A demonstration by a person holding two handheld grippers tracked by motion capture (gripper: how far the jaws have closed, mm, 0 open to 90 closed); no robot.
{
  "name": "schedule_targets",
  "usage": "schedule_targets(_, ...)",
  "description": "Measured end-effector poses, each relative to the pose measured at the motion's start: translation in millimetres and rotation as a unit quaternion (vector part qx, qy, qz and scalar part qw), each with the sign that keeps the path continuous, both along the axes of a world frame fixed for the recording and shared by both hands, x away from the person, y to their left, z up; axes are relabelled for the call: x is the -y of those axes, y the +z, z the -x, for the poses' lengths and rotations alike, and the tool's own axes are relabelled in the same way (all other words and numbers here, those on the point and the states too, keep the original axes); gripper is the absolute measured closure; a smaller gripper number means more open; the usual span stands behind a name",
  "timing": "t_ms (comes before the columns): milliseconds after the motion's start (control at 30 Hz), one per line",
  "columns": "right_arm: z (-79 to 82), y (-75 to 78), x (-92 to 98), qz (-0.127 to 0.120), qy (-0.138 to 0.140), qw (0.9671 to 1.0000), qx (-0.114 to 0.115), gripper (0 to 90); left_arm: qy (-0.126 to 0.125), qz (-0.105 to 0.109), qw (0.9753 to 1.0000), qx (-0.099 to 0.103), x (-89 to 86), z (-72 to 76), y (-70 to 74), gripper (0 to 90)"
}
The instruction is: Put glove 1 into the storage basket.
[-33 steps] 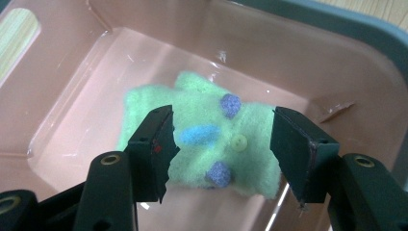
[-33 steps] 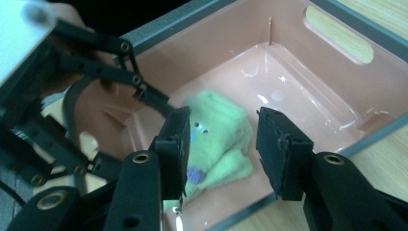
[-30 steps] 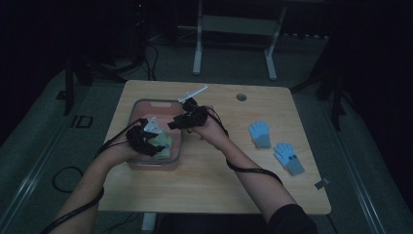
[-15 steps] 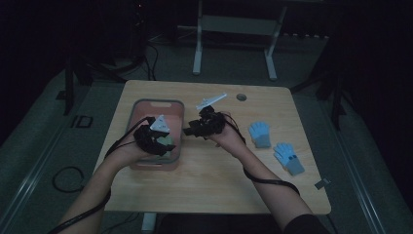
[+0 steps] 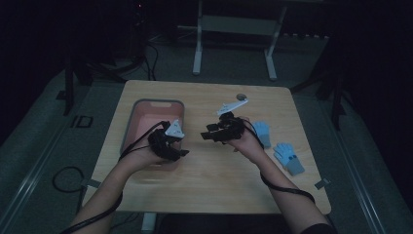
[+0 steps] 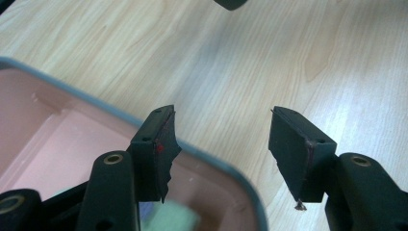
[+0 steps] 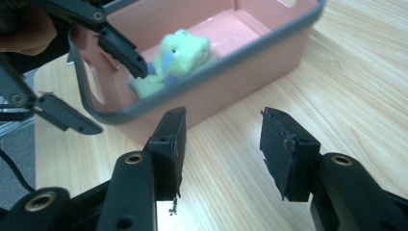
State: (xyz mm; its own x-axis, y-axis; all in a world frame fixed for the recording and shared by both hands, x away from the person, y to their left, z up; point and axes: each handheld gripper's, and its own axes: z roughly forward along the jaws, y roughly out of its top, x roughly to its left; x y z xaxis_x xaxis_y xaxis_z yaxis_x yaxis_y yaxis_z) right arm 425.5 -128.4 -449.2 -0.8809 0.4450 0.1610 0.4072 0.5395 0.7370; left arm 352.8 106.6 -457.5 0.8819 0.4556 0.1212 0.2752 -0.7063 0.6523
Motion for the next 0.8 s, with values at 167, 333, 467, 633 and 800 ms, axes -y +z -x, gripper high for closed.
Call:
schedule_targets(167, 2.7, -3.5, 17.8, 0.002, -0.01, 0.9999, -0.001, 51.9, -0.012, -0.006, 0.9999, 0.0, 15.7, 2.5, -3.1, 43.1)
schedule_targets(333, 6.1, -7.1, 30.7, 0.0, -0.016, 0.9999, -0.003, 52.1, -0.018, 0.003, 0.9998, -0.009, 26.0, 3.2, -6.8, 43.1)
schedule_targets(467, 9.0, -10.6, 39.6, 0.0, -0.02, 0.9998, -0.003, 52.2, -0.027, 0.003, 0.9996, -0.01, 35.0, 5.2, -11.6, 43.1)
schedule_targets(633, 12.1, -16.6, 49.6, 0.001, -0.027, 0.9996, -0.007, 51.8, -0.025, 0.003, 0.9996, -0.016, 45.3, 7.5, -17.9, 43.2)
schedule_targets(800, 15.5, -22.3, 59.6, 0.001, -0.03, 0.9995, -0.005, 51.6, -0.014, 0.013, 0.9997, -0.018, 54.3, 12.4, -25.6, 43.8)
